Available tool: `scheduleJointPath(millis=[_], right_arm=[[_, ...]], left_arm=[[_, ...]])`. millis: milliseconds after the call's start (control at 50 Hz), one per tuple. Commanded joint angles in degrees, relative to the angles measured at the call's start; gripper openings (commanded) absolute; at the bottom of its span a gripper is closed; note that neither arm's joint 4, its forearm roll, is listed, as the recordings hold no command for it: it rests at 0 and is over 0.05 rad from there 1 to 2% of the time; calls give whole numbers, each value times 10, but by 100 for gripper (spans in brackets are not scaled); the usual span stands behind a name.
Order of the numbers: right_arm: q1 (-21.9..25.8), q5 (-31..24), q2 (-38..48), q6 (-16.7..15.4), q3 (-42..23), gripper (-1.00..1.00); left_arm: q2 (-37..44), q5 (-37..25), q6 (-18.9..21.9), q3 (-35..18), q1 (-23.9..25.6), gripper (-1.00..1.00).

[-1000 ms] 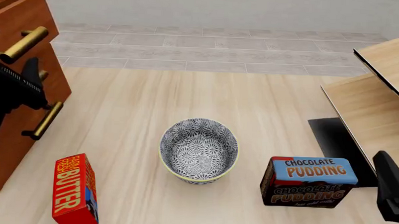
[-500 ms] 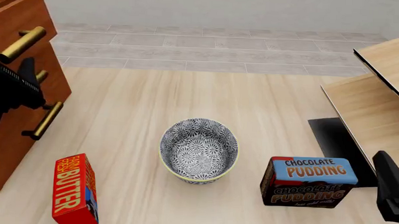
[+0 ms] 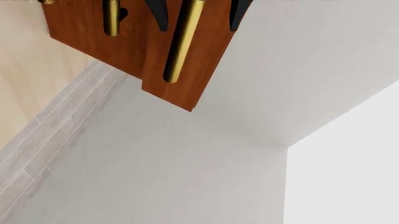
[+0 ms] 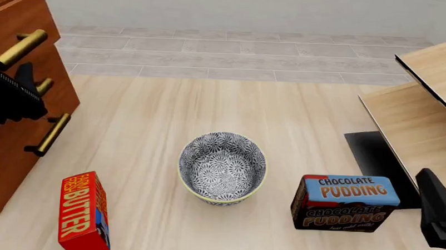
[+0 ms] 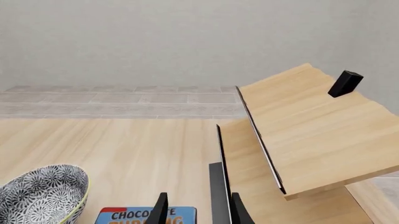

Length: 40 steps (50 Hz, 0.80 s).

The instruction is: Close the top drawer of the cabinet.

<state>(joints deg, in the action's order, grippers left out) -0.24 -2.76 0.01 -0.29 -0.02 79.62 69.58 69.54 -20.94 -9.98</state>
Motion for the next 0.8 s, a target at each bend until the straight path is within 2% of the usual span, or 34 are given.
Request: scheduleJointPath(millis=[20, 800], right_arm=[[-1, 0, 0, 1, 0, 100], [1, 11, 0, 4, -7, 100]], left_arm=[[1, 3, 3, -6, -15, 100], [5, 3, 10, -8, -39, 100]])
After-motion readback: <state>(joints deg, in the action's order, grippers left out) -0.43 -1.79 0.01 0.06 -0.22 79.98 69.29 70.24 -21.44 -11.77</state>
